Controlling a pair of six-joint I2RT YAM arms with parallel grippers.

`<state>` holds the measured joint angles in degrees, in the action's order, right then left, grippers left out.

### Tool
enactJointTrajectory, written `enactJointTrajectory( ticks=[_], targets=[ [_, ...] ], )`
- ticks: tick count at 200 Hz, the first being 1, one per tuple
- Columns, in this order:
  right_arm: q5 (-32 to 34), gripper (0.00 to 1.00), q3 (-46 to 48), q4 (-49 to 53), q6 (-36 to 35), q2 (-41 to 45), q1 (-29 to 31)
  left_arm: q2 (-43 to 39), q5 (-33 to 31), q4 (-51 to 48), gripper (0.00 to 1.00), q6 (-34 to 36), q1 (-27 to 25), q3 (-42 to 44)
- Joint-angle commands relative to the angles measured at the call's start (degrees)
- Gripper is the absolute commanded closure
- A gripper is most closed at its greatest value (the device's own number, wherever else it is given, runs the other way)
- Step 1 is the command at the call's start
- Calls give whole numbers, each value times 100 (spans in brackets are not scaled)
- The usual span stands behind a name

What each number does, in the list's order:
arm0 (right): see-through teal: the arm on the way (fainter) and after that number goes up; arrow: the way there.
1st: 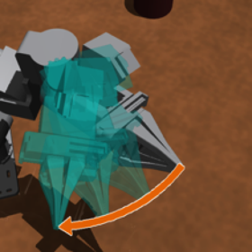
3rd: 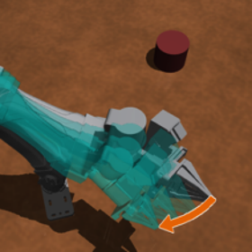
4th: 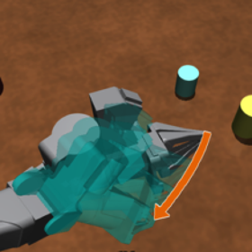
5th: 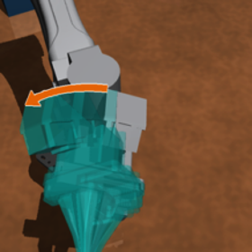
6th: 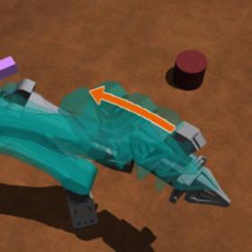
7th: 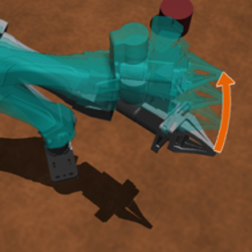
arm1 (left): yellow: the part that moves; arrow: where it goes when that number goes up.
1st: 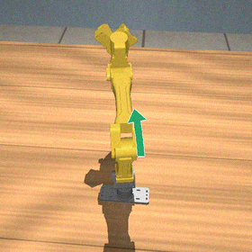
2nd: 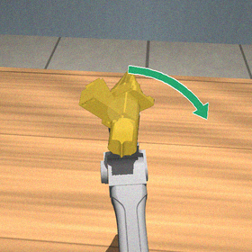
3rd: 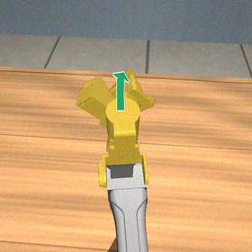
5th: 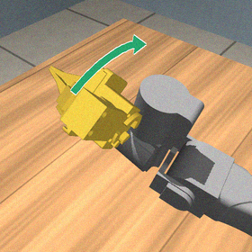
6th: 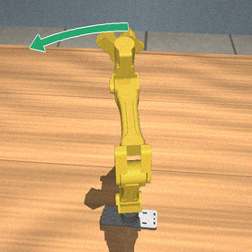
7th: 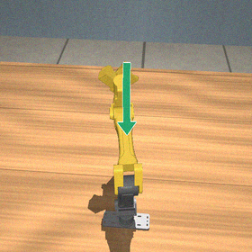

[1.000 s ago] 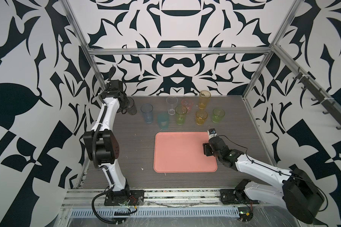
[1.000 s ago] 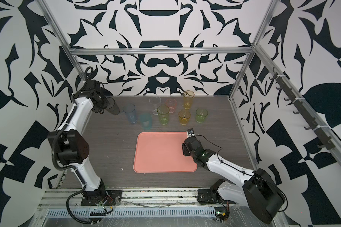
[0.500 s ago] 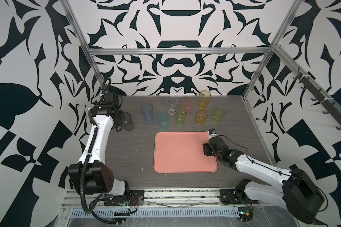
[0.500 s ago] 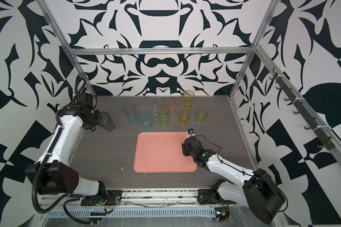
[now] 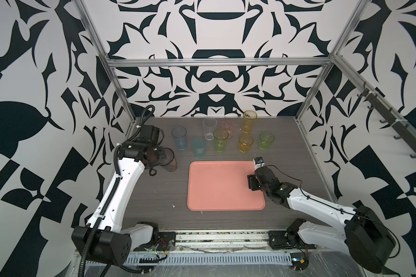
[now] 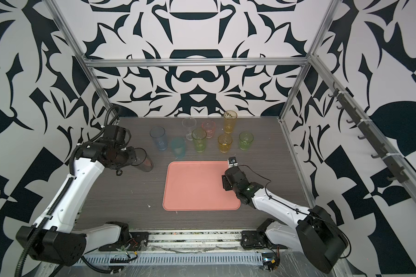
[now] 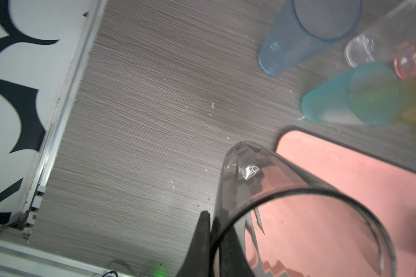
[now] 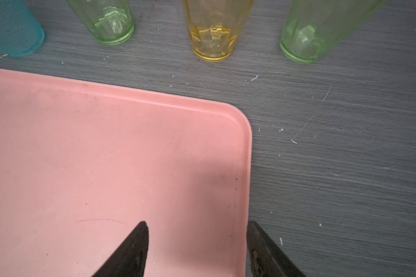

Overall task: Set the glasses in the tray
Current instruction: 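Lift the grey glass with the left gripper and carry it toward the tray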

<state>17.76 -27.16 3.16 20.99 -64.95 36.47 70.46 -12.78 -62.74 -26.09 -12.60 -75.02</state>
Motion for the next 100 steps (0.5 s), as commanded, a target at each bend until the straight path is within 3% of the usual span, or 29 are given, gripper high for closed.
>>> enactJointTrajectory(
  ticks=[1,100],
  targets=[
    [70,33,-185,-43,7,44,-5,-89,-80,-258,99,-119,-296,75],
    [96,33,-202,-32,11,30,-2,212,143,322,100,-238,-1465,350]
  ],
)
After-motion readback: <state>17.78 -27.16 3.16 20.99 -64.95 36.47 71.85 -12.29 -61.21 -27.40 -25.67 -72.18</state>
